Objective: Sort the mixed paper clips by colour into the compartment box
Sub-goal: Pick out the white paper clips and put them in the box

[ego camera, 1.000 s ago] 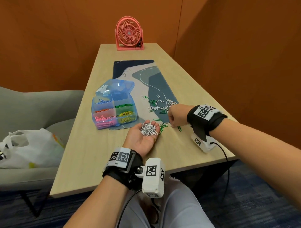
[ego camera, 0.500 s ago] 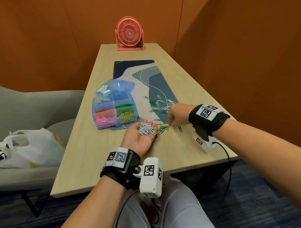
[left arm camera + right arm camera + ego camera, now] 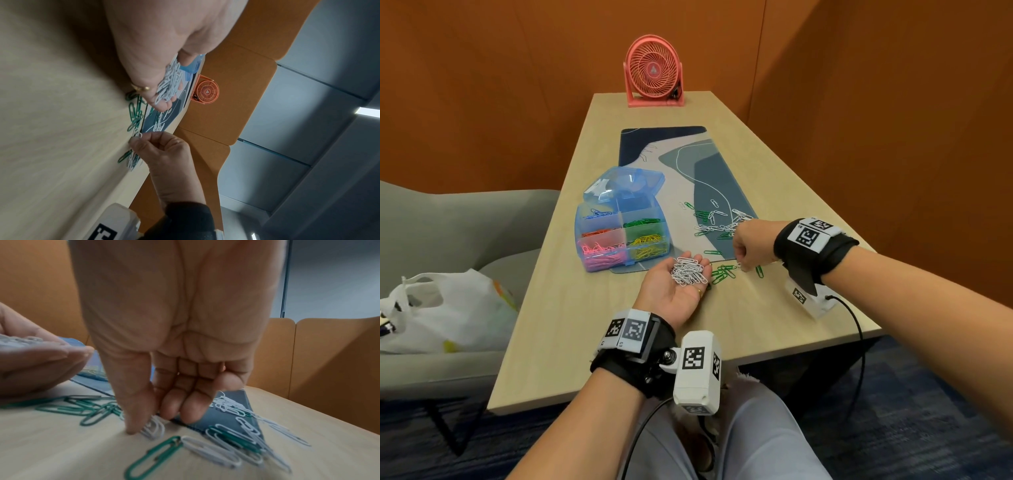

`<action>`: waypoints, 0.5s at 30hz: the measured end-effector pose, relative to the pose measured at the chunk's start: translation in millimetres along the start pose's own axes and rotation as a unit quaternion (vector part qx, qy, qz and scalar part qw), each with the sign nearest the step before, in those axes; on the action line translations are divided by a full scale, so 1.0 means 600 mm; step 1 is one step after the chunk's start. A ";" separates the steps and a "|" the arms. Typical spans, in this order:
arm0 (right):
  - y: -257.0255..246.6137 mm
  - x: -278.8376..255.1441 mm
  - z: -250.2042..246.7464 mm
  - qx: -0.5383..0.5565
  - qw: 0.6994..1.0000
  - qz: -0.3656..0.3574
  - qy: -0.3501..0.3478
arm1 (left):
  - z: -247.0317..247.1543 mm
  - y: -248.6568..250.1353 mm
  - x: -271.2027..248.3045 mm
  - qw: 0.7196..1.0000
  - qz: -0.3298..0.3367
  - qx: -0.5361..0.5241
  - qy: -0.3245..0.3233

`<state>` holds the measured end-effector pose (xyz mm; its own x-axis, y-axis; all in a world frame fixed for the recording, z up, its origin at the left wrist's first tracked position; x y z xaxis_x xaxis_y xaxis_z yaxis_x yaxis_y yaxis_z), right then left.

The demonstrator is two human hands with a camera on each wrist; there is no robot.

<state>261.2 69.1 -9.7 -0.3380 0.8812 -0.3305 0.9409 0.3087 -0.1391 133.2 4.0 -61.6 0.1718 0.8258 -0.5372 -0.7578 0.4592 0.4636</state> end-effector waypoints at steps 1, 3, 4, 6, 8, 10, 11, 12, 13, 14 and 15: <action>0.002 -0.001 0.002 0.000 1.000 0.003 -0.003 | 0.000 -0.001 0.000 1.000 -0.001 0.000 0.000; 0.004 -0.004 0.005 0.012 1.000 0.007 -0.005 | 0.000 -0.002 0.001 1.000 -0.002 0.003 -0.003; 0.004 -0.006 0.003 0.023 1.000 0.007 0.002 | 0.000 -0.002 0.001 1.000 -0.003 0.004 -0.004; -0.002 -0.012 -0.013 0.059 0.998 -0.007 0.035 | 0.001 -0.003 0.002 1.000 -0.004 0.005 -0.005; -0.016 -0.022 -0.037 0.119 0.990 -0.033 0.070 | 0.003 -0.004 0.005 1.000 -0.003 0.006 -0.001; -0.036 -0.031 -0.055 0.189 0.978 -0.065 0.064 | 0.010 -0.009 0.006 1.000 -0.007 0.005 -0.004; -0.047 -0.035 -0.060 0.213 0.972 -0.080 0.053 | 0.014 -0.012 0.005 1.000 -0.010 -0.001 -0.010; -0.054 -0.038 -0.063 0.227 0.969 -0.091 0.044 | 0.018 -0.015 0.005 1.000 -0.013 -0.011 -0.019; -0.057 -0.039 -0.066 0.233 0.967 -0.095 0.042 | 0.022 -0.018 0.005 0.999 -0.016 -0.017 -0.027; -0.053 -0.039 -0.068 0.233 0.967 -0.092 0.048 | 0.024 -0.021 0.006 0.999 -0.018 -0.018 -0.032; -0.044 -0.038 -0.070 0.228 0.969 -0.082 0.056 | 0.026 -0.023 0.007 0.999 -0.019 -0.014 -0.032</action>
<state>244.8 55.7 40.9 -0.4541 0.8748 -0.1687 0.7593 0.2809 -0.5870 154.2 6.4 -59.3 0.2401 0.8280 -0.5067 -0.7669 0.4818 0.4239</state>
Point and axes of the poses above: each hand's wrist, its own x-axis towards the middle knuckle, its own z-axis out of the palm, y = z × x, the point moved 5 cm from there along x, towards the middle knuckle, and after that the axes turned 10 degrees about x, right-handed, at the moved point
